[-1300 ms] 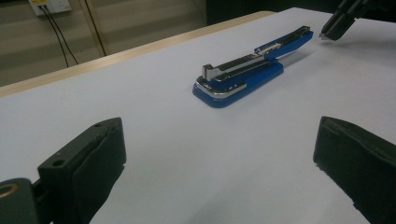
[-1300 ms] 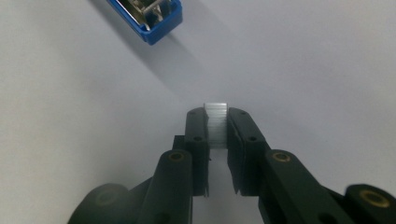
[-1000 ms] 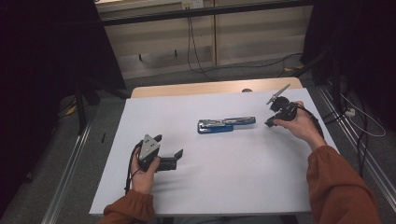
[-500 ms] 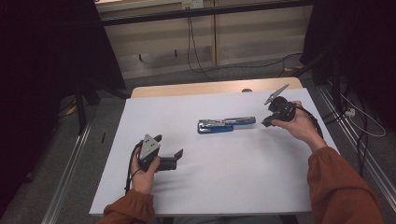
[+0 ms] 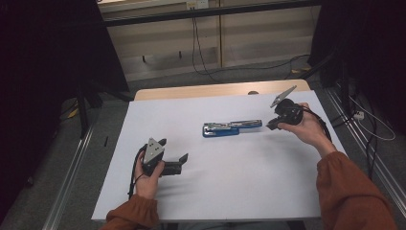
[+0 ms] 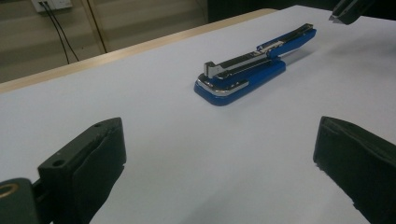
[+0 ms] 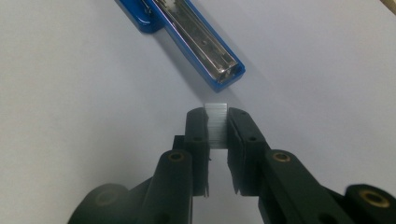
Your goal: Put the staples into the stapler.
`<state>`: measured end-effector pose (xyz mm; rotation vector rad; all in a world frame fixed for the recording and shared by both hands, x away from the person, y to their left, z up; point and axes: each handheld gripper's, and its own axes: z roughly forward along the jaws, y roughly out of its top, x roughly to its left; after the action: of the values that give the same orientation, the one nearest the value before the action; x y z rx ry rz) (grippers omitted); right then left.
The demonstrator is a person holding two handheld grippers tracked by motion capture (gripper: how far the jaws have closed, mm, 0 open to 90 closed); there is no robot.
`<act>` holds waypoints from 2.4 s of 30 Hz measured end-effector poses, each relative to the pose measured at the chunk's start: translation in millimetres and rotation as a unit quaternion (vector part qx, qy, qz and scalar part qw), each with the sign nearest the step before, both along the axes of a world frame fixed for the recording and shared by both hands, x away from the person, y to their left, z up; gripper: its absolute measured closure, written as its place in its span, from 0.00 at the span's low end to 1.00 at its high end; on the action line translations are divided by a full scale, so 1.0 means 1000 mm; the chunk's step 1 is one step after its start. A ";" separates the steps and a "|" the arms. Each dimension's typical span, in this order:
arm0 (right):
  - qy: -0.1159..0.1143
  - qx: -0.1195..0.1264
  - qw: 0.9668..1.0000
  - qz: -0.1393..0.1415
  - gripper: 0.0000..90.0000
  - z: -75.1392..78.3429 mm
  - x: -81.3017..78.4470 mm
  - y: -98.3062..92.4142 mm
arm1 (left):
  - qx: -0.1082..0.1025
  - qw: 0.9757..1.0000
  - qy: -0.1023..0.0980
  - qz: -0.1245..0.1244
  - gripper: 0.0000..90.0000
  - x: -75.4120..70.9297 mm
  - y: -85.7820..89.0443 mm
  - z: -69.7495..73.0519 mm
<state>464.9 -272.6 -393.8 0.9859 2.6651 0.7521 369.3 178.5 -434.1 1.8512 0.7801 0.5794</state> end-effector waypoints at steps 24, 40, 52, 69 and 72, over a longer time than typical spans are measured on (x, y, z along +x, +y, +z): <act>-0.024 0.018 0.999 0.044 0.88 0.021 0.000 0.025 | -0.004 1.000 -0.006 0.005 0.03 -0.001 0.002 0.002; -0.034 0.026 0.997 0.070 0.88 0.028 0.006 0.047 | -0.007 1.000 -0.010 0.012 0.03 0.000 0.004 0.003; -0.048 0.043 0.995 0.077 0.88 0.036 0.009 0.055 | -0.012 1.000 -0.012 0.010 0.03 0.000 0.003 0.003; -0.059 0.043 0.993 0.098 0.88 0.040 0.016 0.076 | -0.012 1.000 -0.012 0.006 0.03 -0.001 0.004 0.004; -0.056 0.040 0.992 0.103 0.88 0.038 0.016 0.079 | -0.013 1.000 -0.011 0.007 0.03 -0.001 0.004 0.004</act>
<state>481.3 -193.4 -355.7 0.6686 2.6835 0.9340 368.4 182.8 -429.9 1.8143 0.7828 0.5960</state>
